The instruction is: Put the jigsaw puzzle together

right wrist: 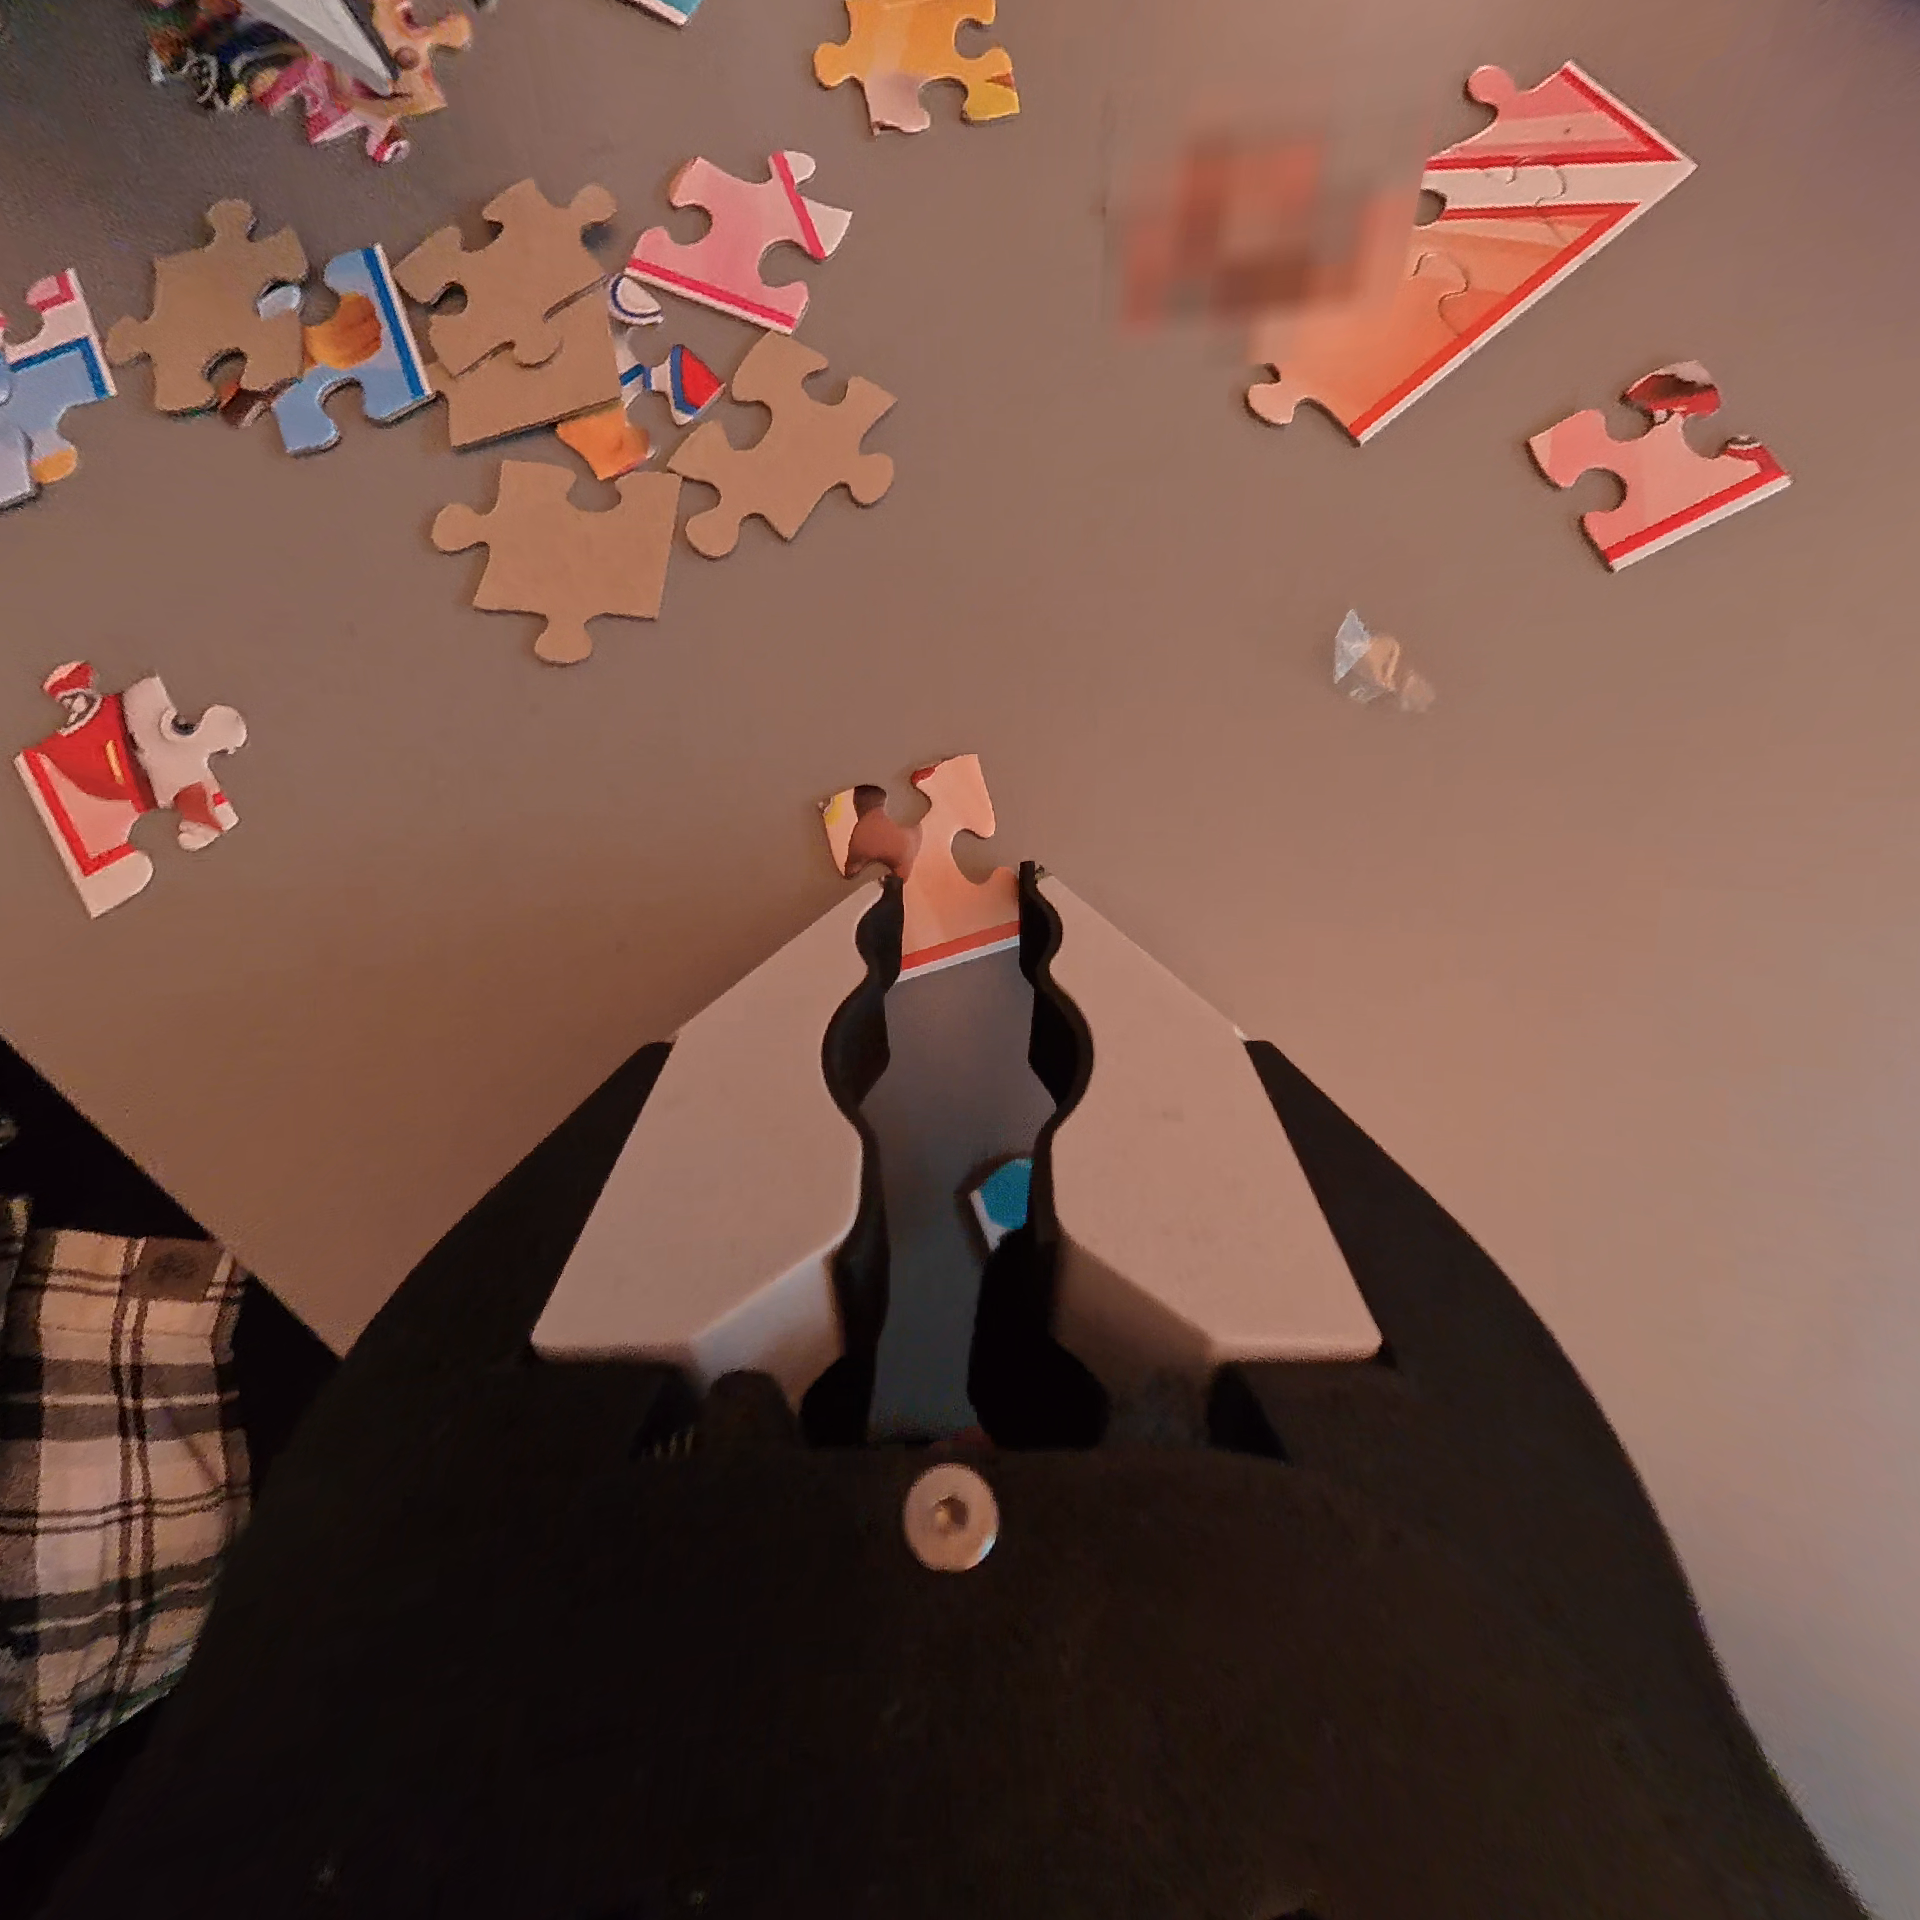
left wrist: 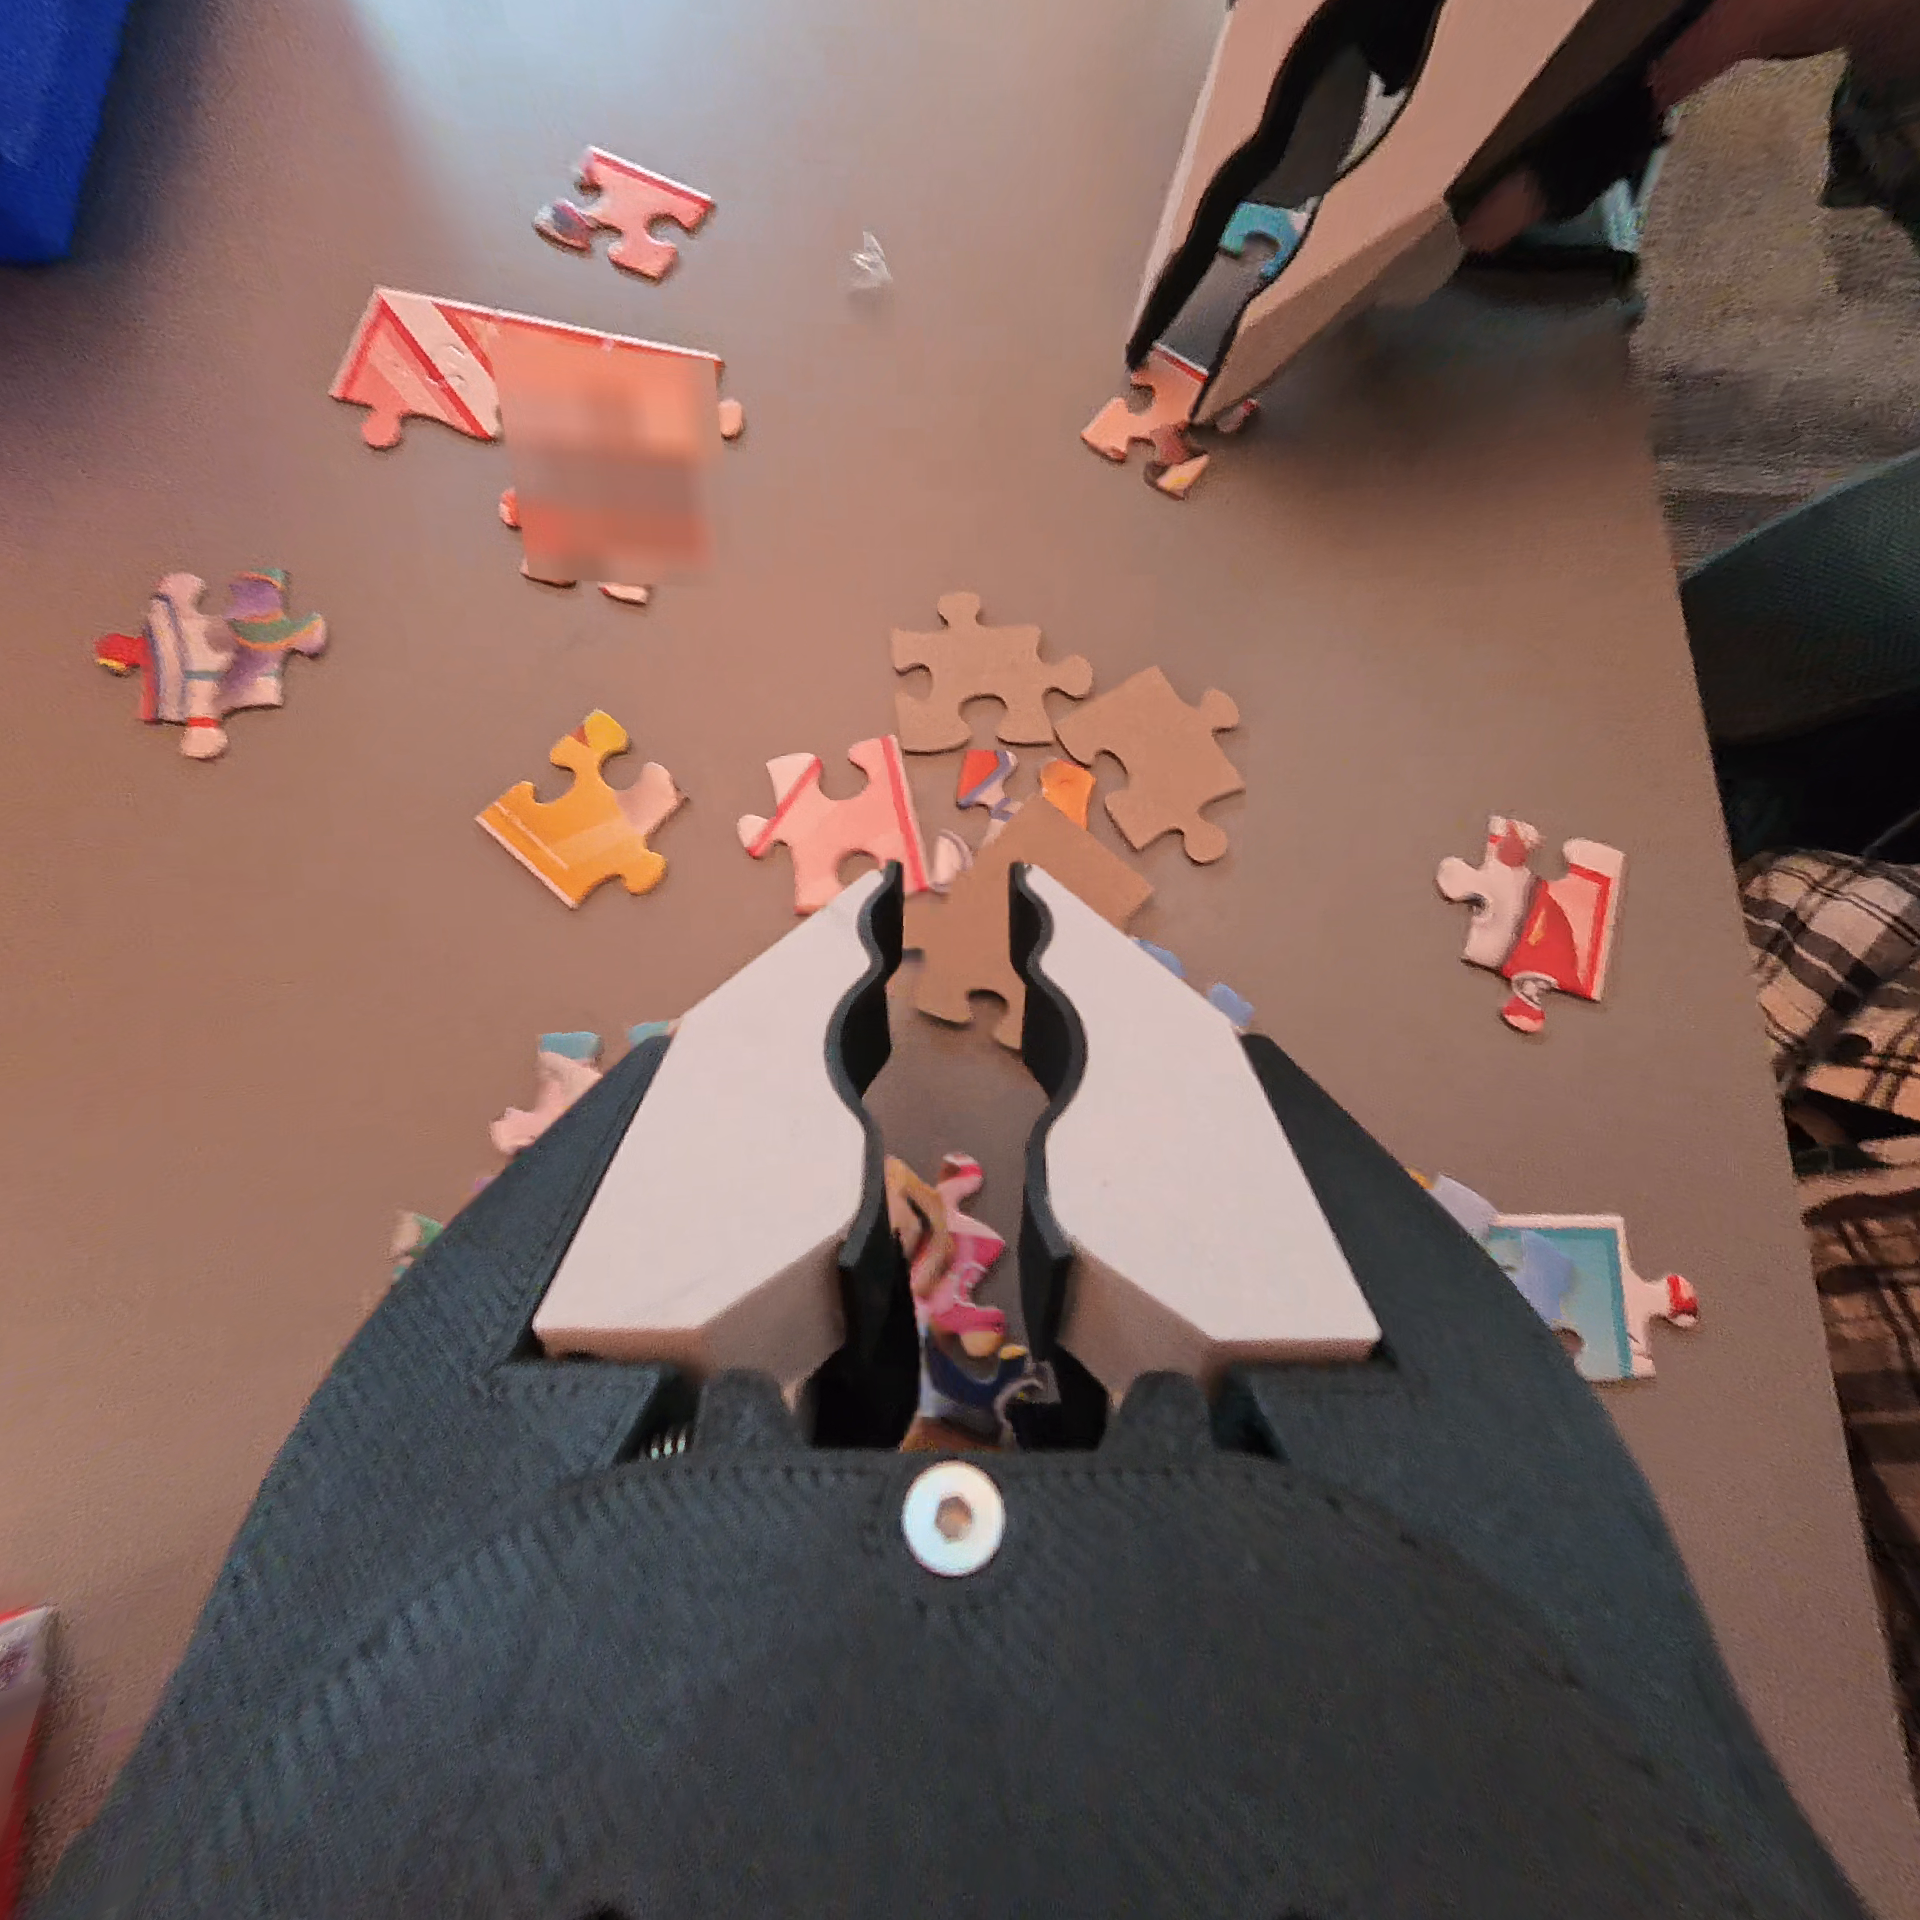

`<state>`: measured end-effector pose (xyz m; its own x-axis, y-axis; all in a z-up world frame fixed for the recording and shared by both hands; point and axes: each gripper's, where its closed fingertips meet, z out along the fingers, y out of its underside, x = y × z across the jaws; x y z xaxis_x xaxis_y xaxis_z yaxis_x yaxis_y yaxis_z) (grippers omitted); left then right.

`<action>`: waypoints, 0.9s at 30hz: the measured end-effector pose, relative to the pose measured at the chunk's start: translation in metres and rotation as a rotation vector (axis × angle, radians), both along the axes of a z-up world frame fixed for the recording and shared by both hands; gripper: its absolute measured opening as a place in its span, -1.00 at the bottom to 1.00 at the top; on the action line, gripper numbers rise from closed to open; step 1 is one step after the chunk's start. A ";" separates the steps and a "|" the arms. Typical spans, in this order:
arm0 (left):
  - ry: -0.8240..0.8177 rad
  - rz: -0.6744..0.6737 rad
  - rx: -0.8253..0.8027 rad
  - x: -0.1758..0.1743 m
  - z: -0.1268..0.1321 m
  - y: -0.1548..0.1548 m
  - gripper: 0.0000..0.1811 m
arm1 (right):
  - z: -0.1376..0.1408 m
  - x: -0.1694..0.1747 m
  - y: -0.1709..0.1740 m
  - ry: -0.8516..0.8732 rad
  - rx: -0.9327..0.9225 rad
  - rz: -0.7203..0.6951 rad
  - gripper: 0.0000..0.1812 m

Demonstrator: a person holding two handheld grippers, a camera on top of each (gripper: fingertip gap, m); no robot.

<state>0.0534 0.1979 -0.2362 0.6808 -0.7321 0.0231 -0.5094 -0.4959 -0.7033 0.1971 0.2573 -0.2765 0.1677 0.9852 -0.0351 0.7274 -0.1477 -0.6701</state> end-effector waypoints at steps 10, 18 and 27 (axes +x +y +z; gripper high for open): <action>0.167 -0.019 -0.023 0.000 -0.015 0.101 -0.72 | 0.005 -0.016 0.019 -0.018 0.049 -0.001 -0.82; 0.004 -0.009 -0.153 0.004 -0.038 0.135 -0.67 | 0.000 -0.010 0.029 -0.093 0.009 0.153 -0.82; -0.052 0.023 -0.185 0.026 -0.038 0.118 -0.75 | 0.001 -0.028 0.030 0.001 -0.042 0.096 -1.00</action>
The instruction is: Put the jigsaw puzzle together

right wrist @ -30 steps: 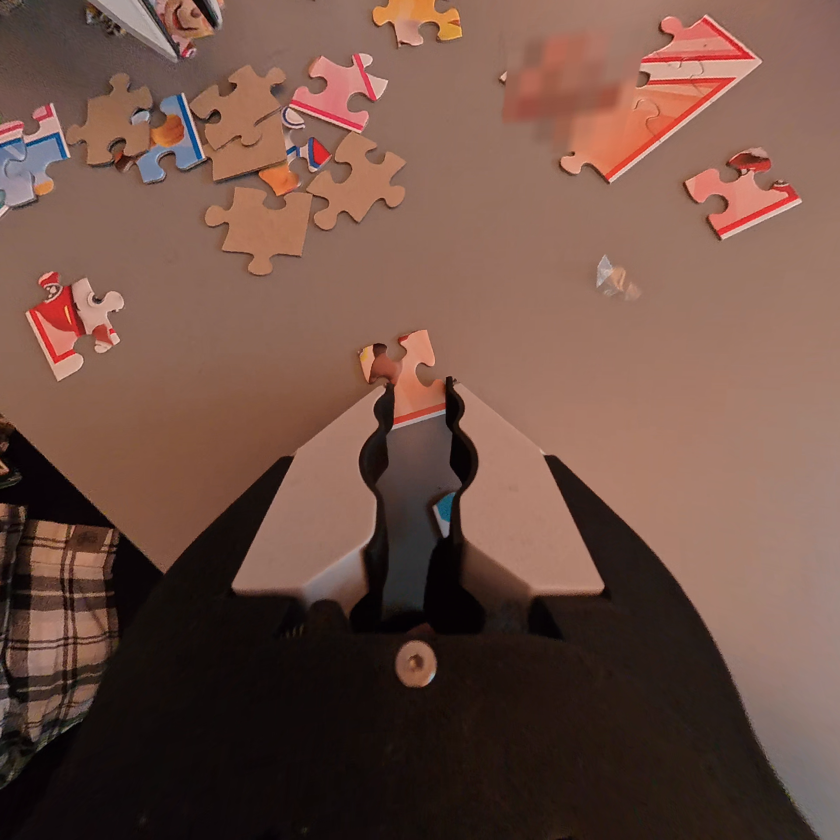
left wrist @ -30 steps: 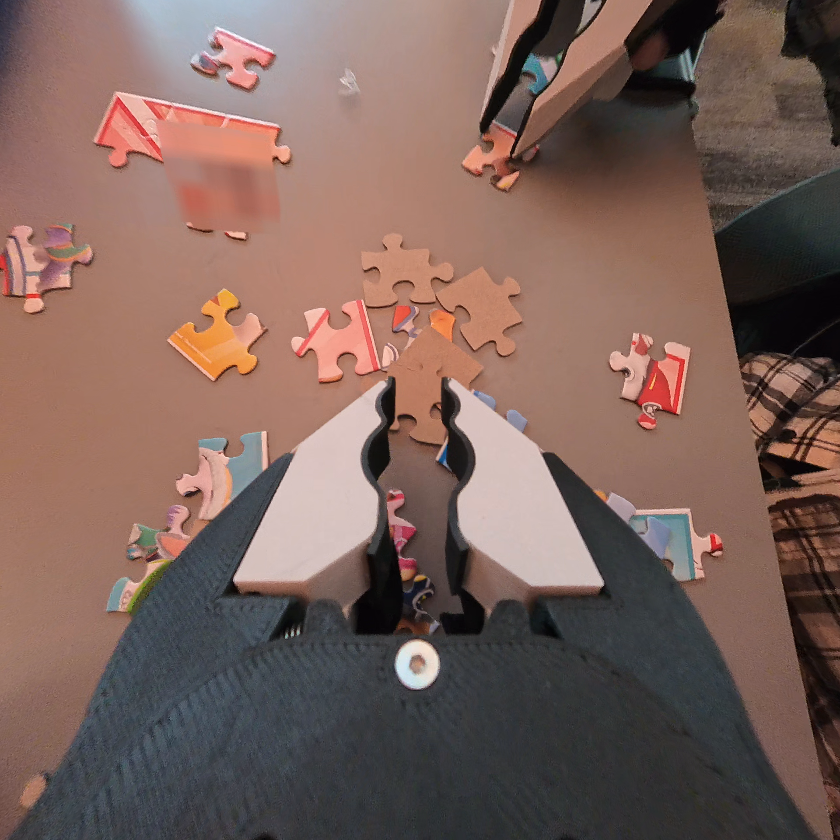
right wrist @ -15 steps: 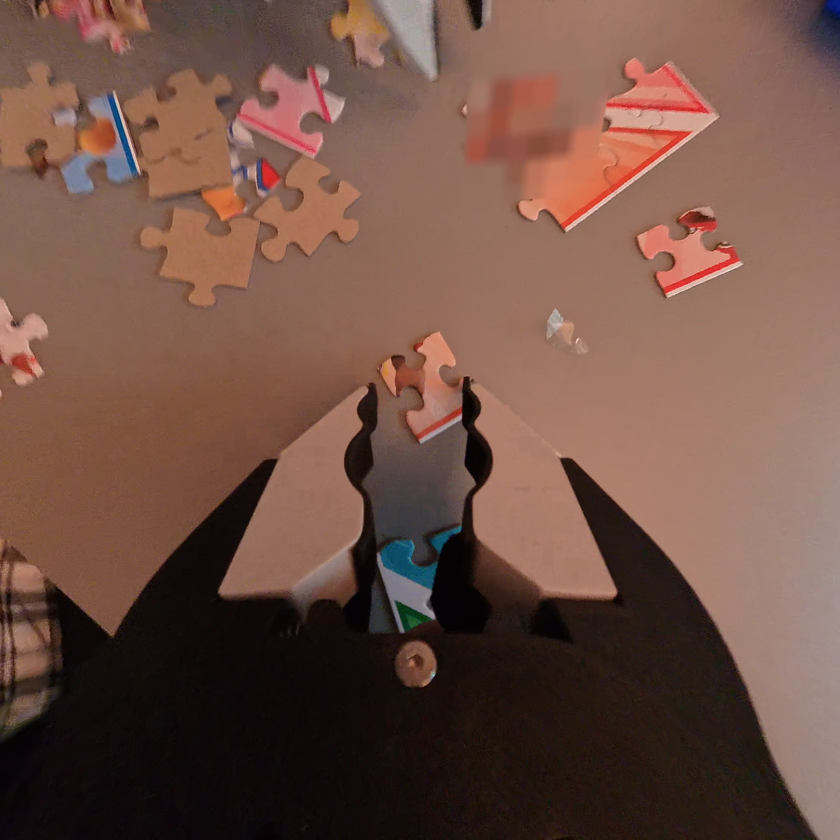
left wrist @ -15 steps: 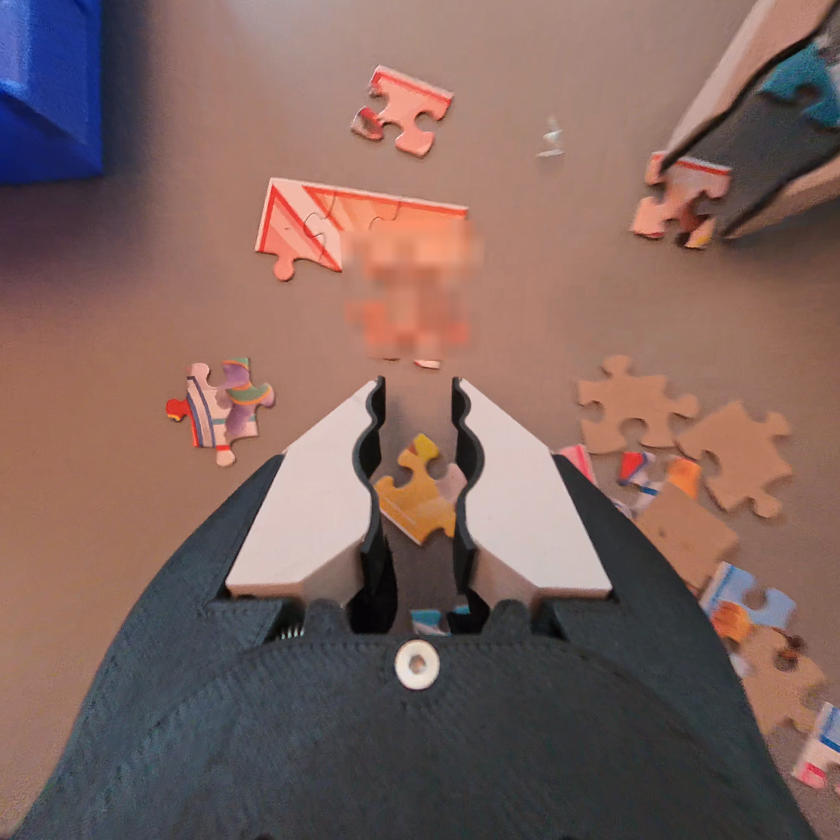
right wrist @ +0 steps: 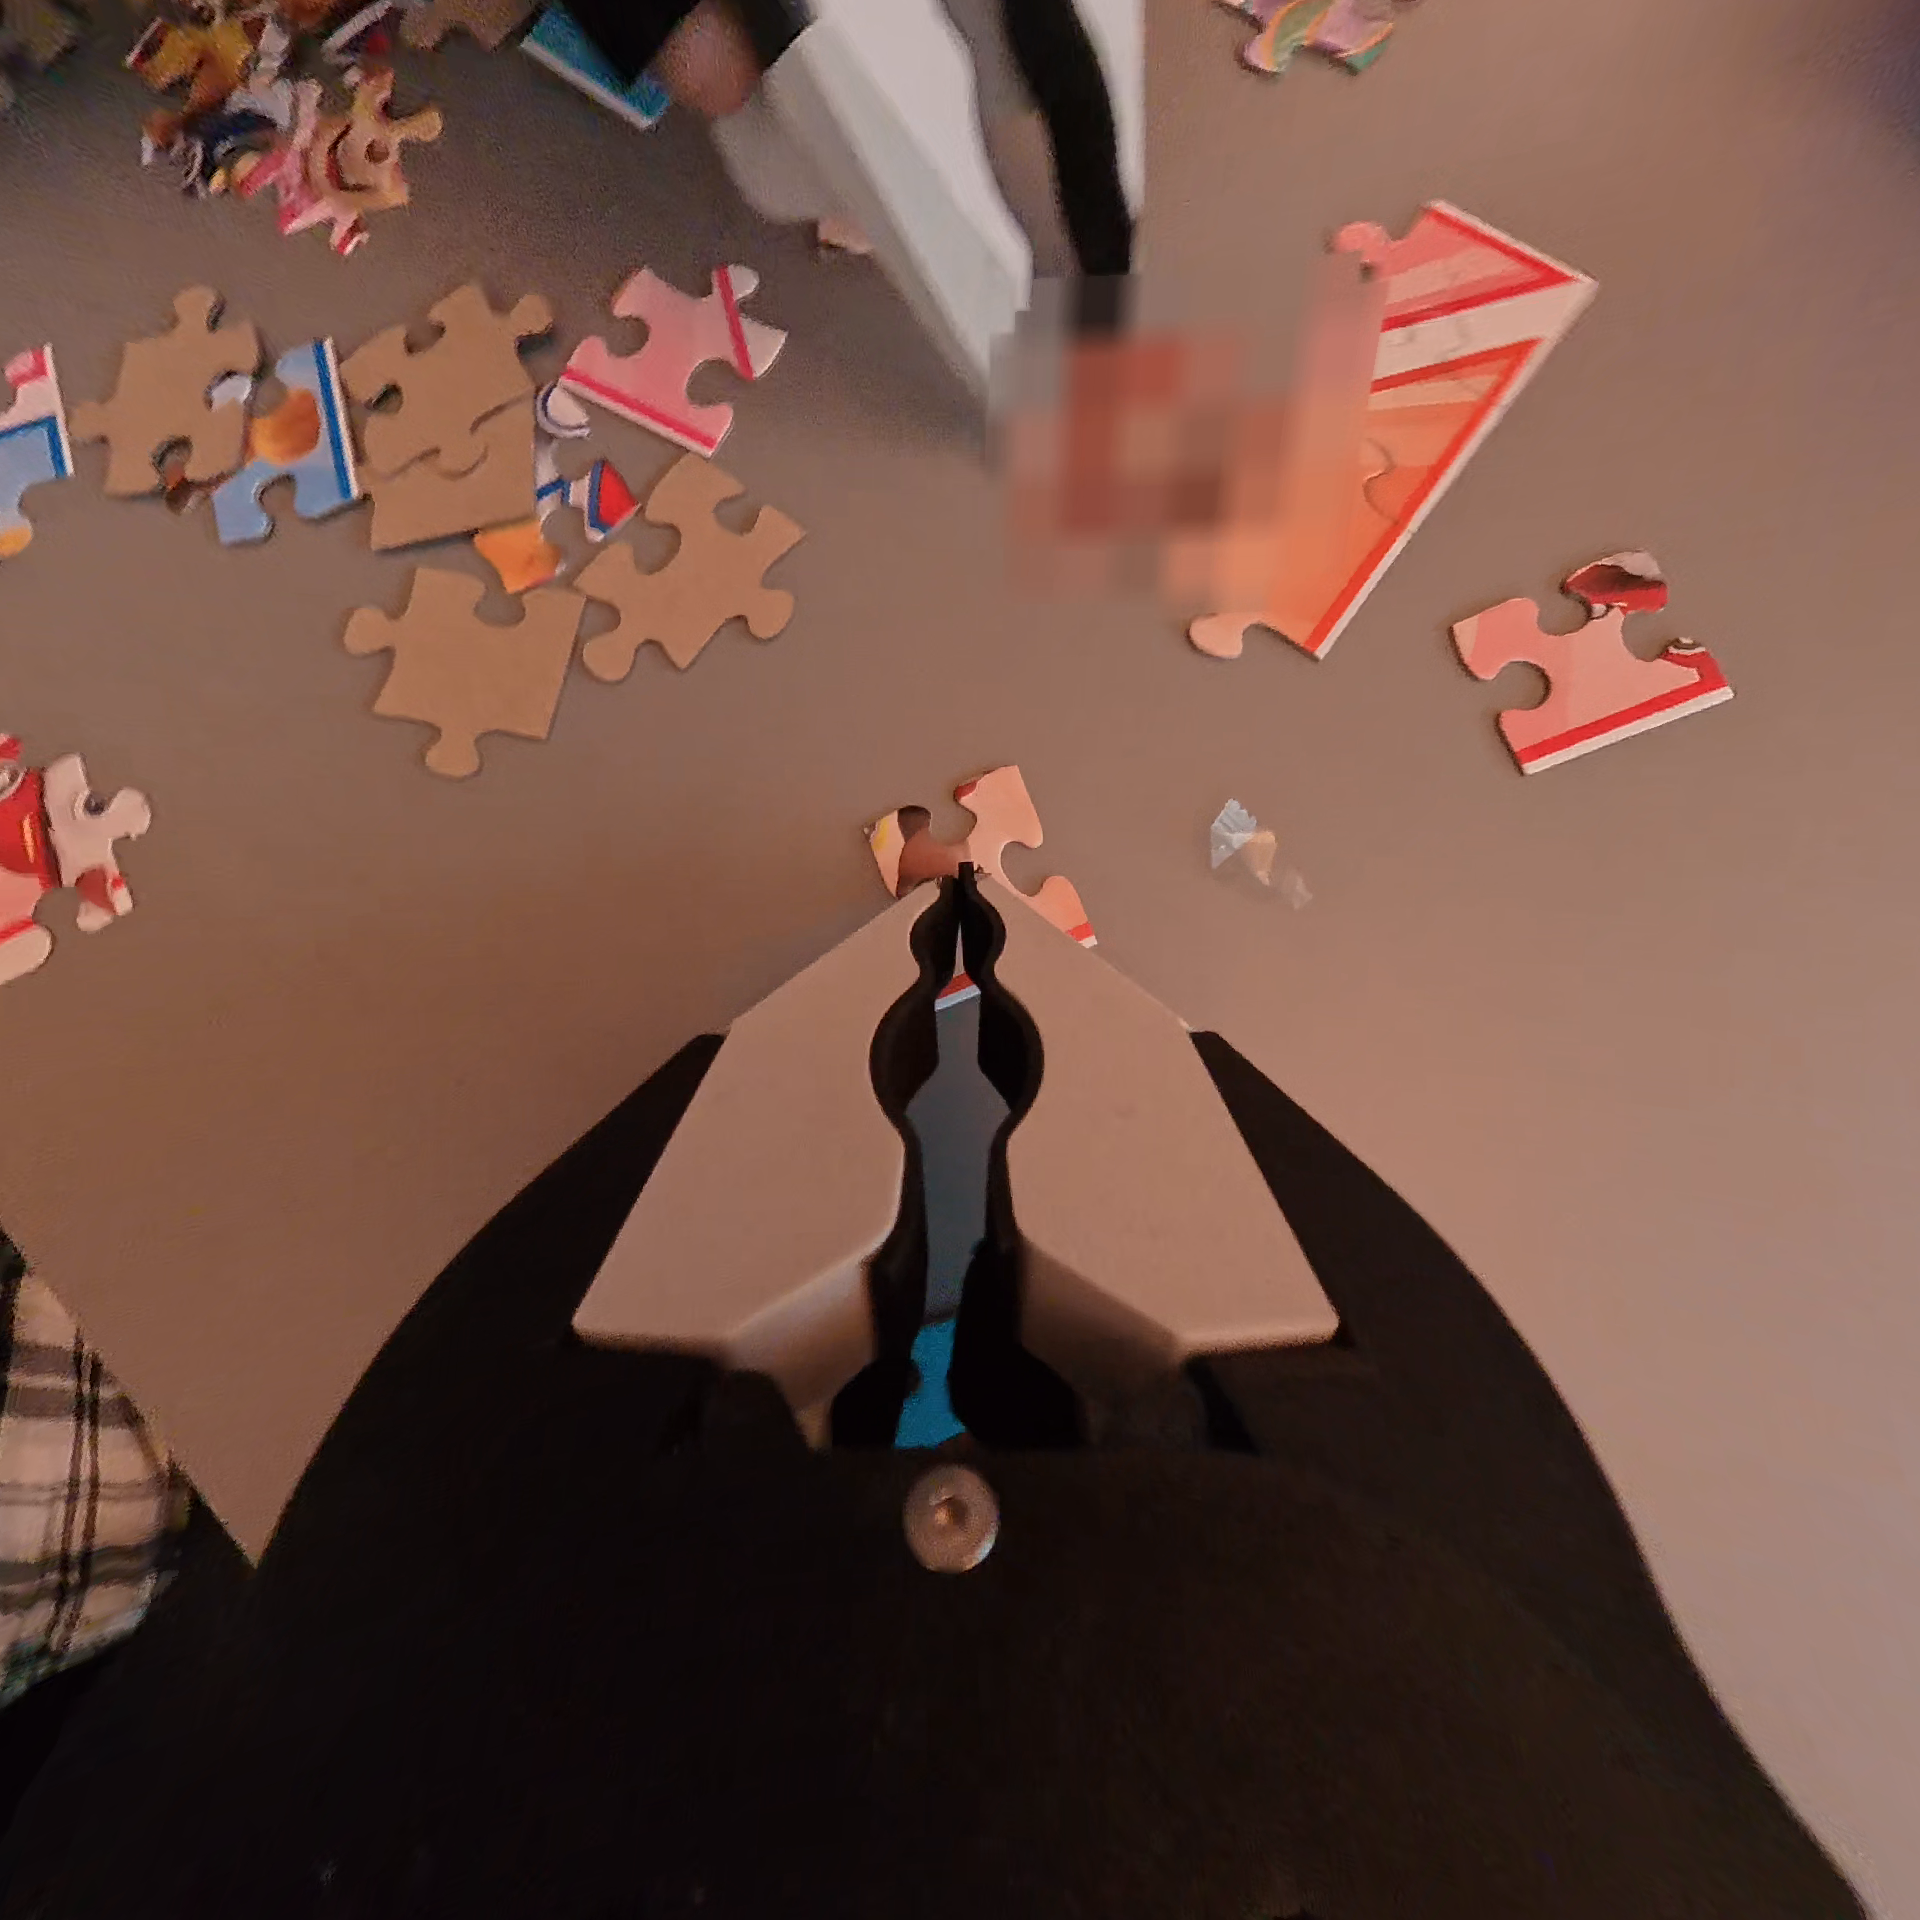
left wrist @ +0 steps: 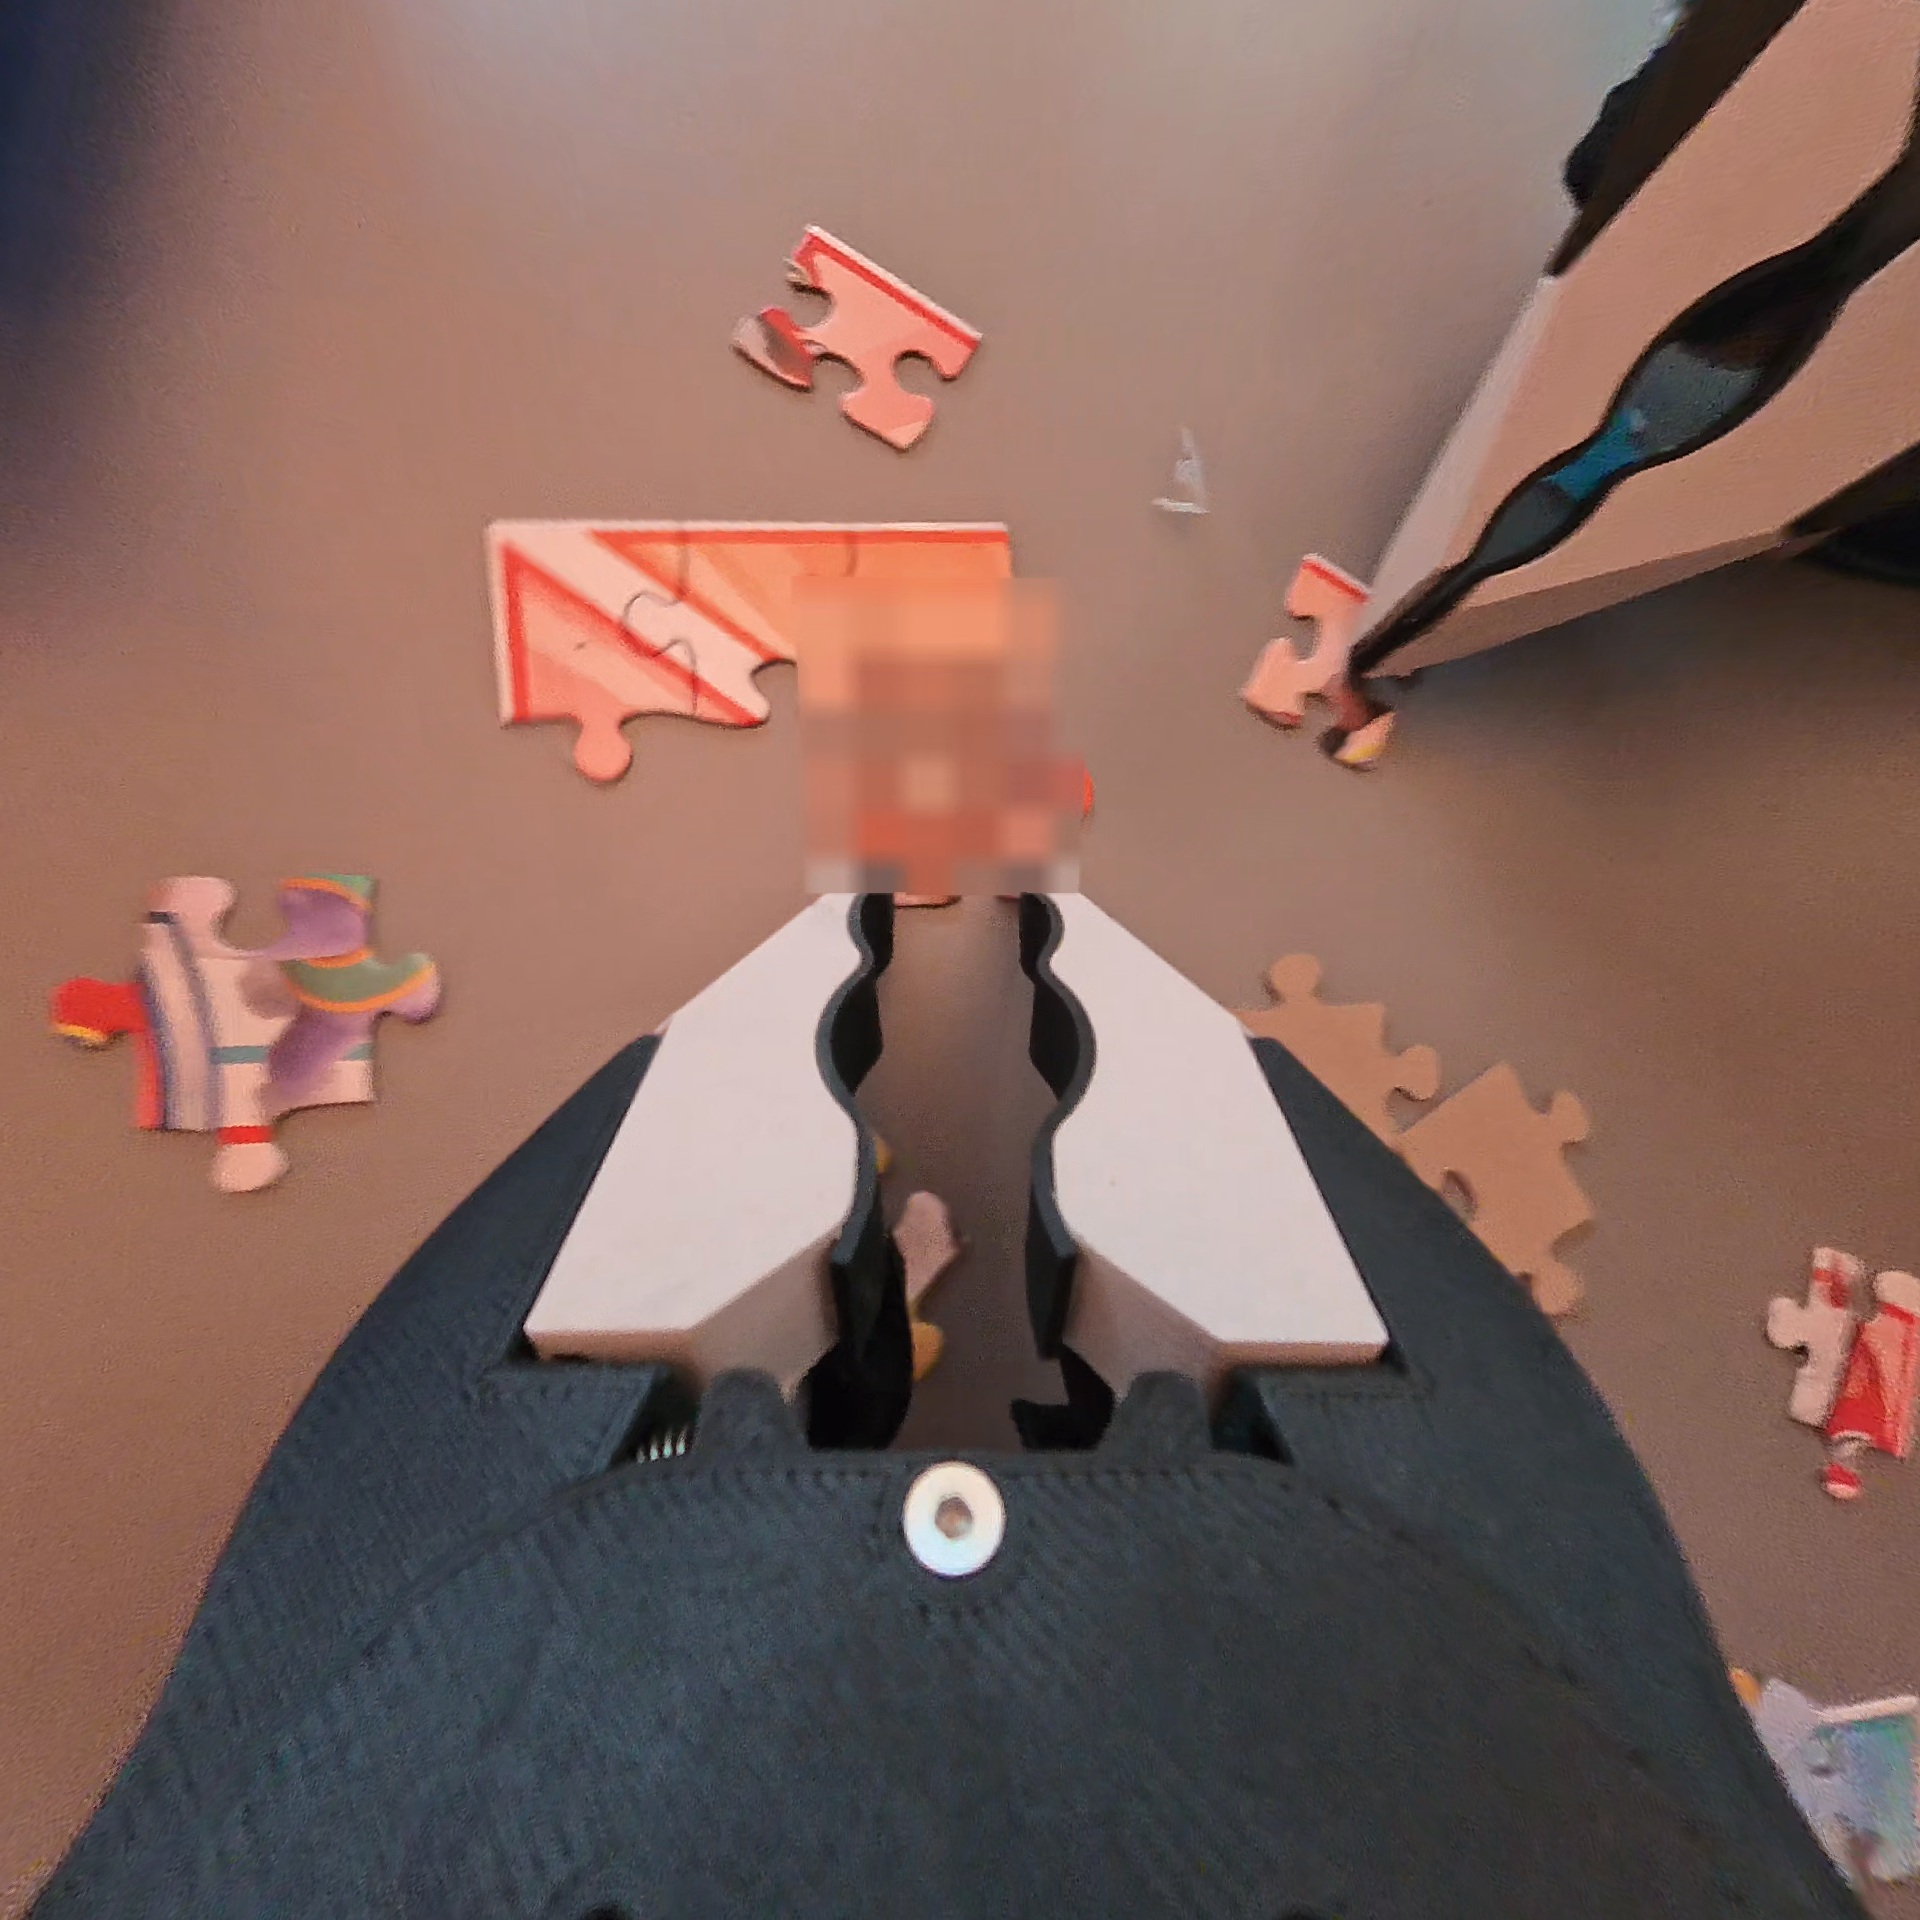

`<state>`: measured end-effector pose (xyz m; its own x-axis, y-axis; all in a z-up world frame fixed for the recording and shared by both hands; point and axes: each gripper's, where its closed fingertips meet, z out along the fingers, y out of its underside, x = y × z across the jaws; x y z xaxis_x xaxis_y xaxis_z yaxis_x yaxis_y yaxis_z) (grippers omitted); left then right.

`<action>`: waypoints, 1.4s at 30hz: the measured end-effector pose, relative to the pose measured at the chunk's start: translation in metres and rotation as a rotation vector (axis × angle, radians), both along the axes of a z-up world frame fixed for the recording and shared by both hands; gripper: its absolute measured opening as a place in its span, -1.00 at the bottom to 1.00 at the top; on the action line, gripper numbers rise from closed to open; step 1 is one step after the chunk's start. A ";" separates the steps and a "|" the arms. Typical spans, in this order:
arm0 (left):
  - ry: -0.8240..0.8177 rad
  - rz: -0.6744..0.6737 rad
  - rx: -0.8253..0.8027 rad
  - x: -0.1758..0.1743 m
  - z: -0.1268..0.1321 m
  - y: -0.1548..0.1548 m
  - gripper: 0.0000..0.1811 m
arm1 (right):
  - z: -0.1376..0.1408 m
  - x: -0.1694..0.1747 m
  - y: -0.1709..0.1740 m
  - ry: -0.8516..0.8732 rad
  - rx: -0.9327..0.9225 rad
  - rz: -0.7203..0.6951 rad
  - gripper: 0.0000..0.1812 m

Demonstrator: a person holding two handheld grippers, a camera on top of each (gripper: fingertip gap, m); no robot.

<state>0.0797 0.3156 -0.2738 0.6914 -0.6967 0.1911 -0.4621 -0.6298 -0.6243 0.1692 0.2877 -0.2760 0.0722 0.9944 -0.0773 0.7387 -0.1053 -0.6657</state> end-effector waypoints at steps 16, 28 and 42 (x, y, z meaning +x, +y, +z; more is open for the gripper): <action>0.071 -0.102 0.022 0.032 -0.001 -0.025 -0.76 | 0.002 -0.009 0.014 -0.069 0.106 0.080 -0.67; 0.071 -0.115 0.025 0.032 -0.001 -0.022 -0.75 | -0.001 -0.019 0.032 -0.017 -0.002 0.091 -0.76; 0.091 -0.163 0.023 0.036 -0.001 -0.033 -0.75 | -0.001 -0.017 0.012 -0.039 0.062 -0.023 -0.83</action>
